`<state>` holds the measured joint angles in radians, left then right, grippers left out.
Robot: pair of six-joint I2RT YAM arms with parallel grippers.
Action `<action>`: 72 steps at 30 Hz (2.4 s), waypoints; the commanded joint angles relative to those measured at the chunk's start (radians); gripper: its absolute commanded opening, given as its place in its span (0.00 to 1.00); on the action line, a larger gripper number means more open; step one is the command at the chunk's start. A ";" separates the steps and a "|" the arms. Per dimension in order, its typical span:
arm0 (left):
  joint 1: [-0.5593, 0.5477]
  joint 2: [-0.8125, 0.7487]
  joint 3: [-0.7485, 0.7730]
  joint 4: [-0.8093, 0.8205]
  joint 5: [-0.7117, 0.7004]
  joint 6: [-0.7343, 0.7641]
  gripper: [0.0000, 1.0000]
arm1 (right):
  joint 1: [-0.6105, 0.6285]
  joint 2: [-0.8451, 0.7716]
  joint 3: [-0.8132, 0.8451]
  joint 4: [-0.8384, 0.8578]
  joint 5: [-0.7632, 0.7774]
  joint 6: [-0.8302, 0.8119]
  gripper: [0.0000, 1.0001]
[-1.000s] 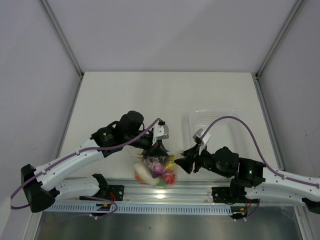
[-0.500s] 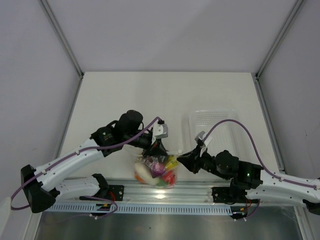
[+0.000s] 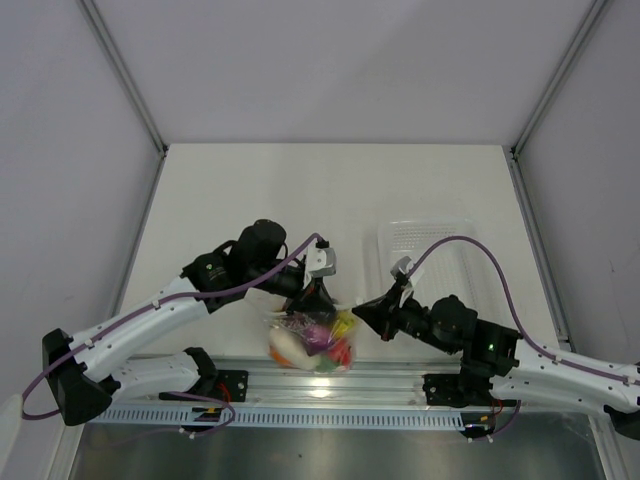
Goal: Place the food in the zip-top bag and seal the zipper
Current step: Adjust the zipper food storage bag at the center of the board.
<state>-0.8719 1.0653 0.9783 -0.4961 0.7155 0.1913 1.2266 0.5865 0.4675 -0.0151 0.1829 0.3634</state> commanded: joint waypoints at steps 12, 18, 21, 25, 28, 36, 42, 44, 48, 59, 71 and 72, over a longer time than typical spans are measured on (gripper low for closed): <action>0.005 -0.045 0.053 0.198 -0.025 -0.115 0.79 | -0.032 0.050 0.052 0.069 -0.135 -0.047 0.00; 0.022 0.001 0.072 0.232 0.010 -0.112 0.81 | -0.032 0.065 0.072 0.073 -0.171 -0.060 0.00; 0.040 0.042 0.083 0.235 0.062 -0.125 0.77 | -0.032 0.065 0.079 0.067 -0.171 -0.069 0.00; 0.071 0.074 0.092 0.249 0.175 -0.139 0.67 | -0.030 0.070 0.106 0.046 -0.203 -0.086 0.00; 0.094 0.097 0.103 0.251 0.235 -0.161 0.54 | -0.029 0.070 0.135 0.024 -0.212 -0.101 0.00; 0.105 0.107 0.094 0.251 0.357 -0.176 0.41 | -0.027 0.084 0.189 -0.055 -0.215 -0.127 0.00; 0.105 0.078 0.059 0.255 0.409 -0.174 0.41 | -0.026 0.090 0.188 -0.074 -0.206 -0.124 0.00; 0.105 0.073 0.057 0.251 0.406 -0.170 0.41 | -0.027 0.091 0.191 -0.074 -0.207 -0.123 0.00; 0.103 0.074 0.057 0.223 0.368 -0.158 0.41 | -0.026 0.096 0.198 -0.077 -0.209 -0.123 0.00; 0.103 0.101 0.072 0.183 0.331 -0.135 0.49 | -0.019 0.127 0.218 -0.079 -0.198 -0.133 0.00; 0.102 0.127 0.082 0.166 0.334 -0.127 0.46 | -0.007 0.119 0.226 -0.083 -0.183 -0.135 0.00; 0.103 0.127 0.080 0.166 0.334 -0.128 0.45 | -0.006 0.119 0.227 -0.085 -0.183 -0.136 0.00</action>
<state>-0.7719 1.1858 1.0363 -0.3283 1.0416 0.0349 1.2121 0.7143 0.6334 -0.1184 -0.0116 0.2478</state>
